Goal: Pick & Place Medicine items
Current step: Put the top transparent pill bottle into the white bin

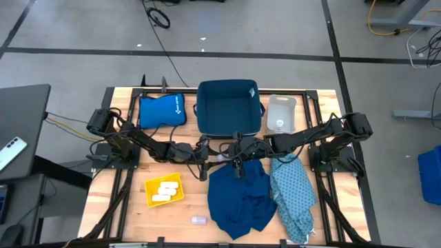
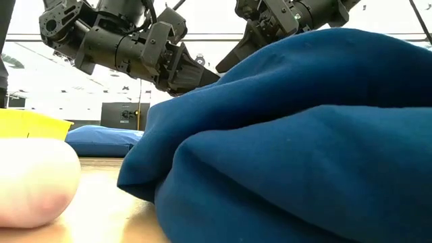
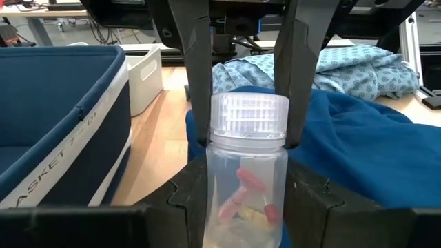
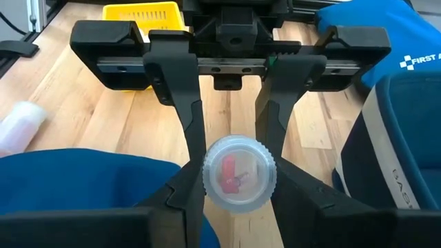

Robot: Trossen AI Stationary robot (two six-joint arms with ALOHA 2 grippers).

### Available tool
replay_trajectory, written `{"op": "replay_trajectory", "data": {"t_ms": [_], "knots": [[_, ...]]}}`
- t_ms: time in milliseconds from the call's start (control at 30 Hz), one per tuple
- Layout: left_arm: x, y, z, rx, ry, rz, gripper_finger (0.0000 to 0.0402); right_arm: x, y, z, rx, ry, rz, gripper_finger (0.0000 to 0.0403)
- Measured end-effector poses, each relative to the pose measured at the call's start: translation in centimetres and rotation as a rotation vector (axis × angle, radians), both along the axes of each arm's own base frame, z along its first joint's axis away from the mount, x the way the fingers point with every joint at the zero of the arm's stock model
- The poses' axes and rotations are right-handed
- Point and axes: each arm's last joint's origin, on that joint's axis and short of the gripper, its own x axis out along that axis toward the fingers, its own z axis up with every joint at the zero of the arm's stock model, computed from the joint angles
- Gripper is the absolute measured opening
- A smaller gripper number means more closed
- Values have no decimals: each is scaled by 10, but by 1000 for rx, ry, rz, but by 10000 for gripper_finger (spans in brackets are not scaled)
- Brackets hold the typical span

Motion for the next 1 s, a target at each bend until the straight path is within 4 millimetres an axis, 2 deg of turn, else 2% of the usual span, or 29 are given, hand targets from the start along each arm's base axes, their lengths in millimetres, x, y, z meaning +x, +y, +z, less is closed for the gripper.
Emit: {"op": "replay_trajectory", "data": {"t_ms": [233,267,433,567,800,1000], "knots": [[-1,-4,-1,-11,9,-26,148,0,0,0,7,5,0,136],[-1,-4,-1,-11,13,-25,159,0,0,0,8,6,2,136],[-3,-7,-5,-4,47,-23,285,-1,1,0,8,10,4,136],[-3,-8,-5,-20,50,1,343,-1,0,0,0,11,-7,136],[-8,-8,-17,-50,169,30,348,-9,-3,2,-45,69,-56,136],[-10,-14,-19,-59,191,19,339,-30,-8,22,-105,97,-142,136]]}}
